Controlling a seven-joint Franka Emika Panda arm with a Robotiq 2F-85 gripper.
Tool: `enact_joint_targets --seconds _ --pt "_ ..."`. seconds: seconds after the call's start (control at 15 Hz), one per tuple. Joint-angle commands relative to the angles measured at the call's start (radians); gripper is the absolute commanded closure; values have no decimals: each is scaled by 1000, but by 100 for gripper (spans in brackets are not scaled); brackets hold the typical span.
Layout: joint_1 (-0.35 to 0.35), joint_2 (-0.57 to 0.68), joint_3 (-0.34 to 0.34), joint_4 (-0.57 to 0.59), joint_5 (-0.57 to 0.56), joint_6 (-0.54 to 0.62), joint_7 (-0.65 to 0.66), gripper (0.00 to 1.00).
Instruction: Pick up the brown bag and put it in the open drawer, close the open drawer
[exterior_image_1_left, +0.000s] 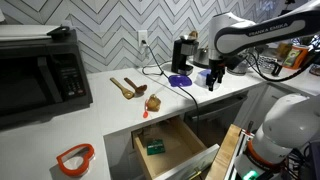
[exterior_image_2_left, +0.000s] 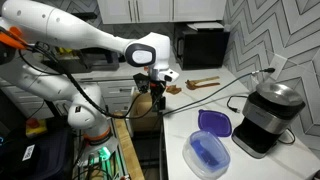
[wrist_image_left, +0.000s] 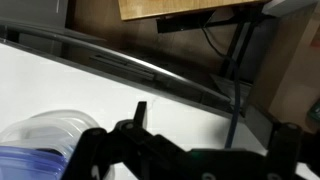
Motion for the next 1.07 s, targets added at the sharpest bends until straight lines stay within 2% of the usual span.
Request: enact_joint_targets --seconds 0.0,0.4,0.73,0.8,1.0 --pt "12 0 -10 2 -6 -4 6 0" --pt "24 0 -5 7 -4 -7 -4 0" --pt "143 21 35 59 47 -15 -83 0" --pt "106 4 26 33 19 -3 -43 0" --pt "117 7 31 40 20 -3 -38 0"
